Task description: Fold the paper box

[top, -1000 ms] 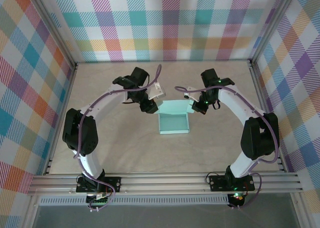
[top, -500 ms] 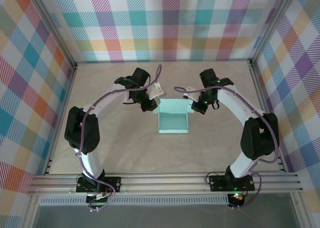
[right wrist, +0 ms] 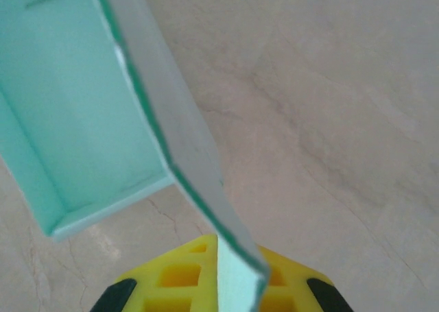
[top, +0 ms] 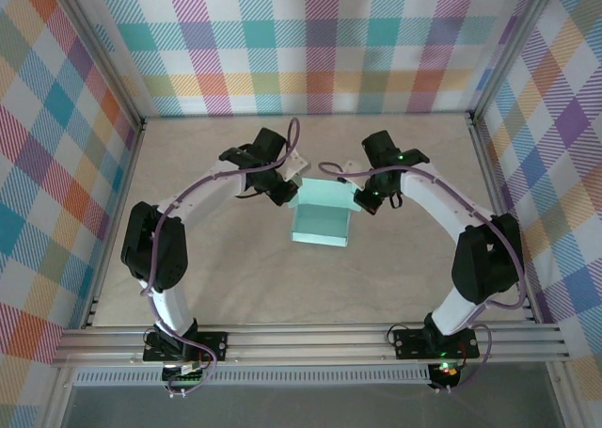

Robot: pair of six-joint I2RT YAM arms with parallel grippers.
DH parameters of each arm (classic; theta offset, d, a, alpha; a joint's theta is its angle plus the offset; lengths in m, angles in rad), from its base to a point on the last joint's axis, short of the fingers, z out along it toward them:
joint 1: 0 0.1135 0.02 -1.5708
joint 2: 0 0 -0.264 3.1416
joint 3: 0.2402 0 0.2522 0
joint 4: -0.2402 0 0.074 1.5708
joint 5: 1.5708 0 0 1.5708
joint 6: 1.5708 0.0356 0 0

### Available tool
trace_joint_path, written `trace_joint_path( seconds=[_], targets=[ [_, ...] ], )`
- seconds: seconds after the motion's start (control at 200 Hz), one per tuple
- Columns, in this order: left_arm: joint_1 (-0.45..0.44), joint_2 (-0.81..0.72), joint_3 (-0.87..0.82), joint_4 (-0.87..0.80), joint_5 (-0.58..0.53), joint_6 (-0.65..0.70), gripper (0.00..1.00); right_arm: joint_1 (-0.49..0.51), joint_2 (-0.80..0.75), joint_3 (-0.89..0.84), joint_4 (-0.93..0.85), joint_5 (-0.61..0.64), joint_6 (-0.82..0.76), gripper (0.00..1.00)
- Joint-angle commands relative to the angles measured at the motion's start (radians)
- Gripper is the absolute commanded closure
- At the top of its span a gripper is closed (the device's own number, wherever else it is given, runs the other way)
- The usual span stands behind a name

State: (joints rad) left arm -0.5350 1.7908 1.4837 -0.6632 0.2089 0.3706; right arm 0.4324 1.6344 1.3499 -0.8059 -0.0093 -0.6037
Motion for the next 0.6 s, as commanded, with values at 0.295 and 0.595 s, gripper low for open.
trace_joint_path(
  seconds=[0.295, 0.595],
  targets=[
    [-0.048, -0.077, -0.059, 0.19, -0.075, -0.445, 1.0, 0.046, -0.13, -0.066, 0.193, 0.046, 0.296, 1.0],
    [-0.092, -0.084, -0.07, 0.26, -0.115, -0.612, 1.0, 0.061, -0.144, -0.071, 0.235, 0.105, 0.633, 1.0]
  ],
)
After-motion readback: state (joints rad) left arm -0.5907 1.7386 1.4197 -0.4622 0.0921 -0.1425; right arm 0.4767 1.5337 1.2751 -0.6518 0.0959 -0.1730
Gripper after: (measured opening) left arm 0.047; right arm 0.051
